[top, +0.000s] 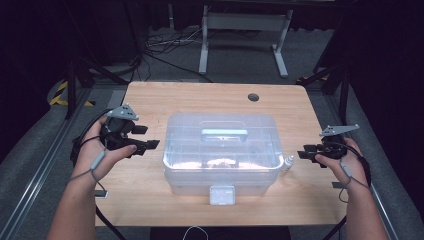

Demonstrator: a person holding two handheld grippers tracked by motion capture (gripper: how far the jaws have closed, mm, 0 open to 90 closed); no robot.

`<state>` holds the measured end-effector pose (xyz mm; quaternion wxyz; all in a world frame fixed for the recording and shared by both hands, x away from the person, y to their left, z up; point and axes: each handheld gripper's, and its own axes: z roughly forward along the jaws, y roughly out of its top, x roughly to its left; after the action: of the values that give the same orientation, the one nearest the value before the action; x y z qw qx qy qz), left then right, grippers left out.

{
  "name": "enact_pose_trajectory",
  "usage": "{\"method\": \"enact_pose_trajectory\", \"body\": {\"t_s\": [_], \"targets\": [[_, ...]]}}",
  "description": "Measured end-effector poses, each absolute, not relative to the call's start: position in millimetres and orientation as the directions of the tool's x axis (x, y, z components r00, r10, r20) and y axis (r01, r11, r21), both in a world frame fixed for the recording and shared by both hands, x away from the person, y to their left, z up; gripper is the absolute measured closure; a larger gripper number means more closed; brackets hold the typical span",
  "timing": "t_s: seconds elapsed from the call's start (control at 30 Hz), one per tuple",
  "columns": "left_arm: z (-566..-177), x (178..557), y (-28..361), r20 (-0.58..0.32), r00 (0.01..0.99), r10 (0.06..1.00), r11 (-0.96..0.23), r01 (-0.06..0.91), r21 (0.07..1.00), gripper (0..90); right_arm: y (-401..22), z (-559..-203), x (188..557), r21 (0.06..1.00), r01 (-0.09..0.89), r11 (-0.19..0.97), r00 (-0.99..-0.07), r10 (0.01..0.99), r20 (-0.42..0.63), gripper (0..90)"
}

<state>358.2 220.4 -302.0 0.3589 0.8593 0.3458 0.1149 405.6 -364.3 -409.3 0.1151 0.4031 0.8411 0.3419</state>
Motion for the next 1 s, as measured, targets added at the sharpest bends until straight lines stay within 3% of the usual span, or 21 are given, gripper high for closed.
{"method": "enact_pose_trajectory", "body": {"t_s": [0.17, 0.57, 1.0], "targets": [[-297, 360, 217, -0.102, 0.785, 0.611, -0.474, 0.466, 0.747, 36.8, -366, -407, 403, 0.686, 0.6, 0.411, -0.656, 0.744, 0.129, 56.3], [-290, 364, 203, -0.078, 0.798, 0.597, -0.434, 0.404, 0.806, 36.4, -366, -407, 403, 0.689, 0.6, 0.406, -0.656, 0.743, 0.133, 56.0], [-290, 371, 166, -0.075, 0.844, 0.532, -0.437, 0.349, 0.829, 29.0, -367, -404, 401, 0.698, 0.597, 0.396, -0.66, 0.737, 0.147, 55.9]]}}
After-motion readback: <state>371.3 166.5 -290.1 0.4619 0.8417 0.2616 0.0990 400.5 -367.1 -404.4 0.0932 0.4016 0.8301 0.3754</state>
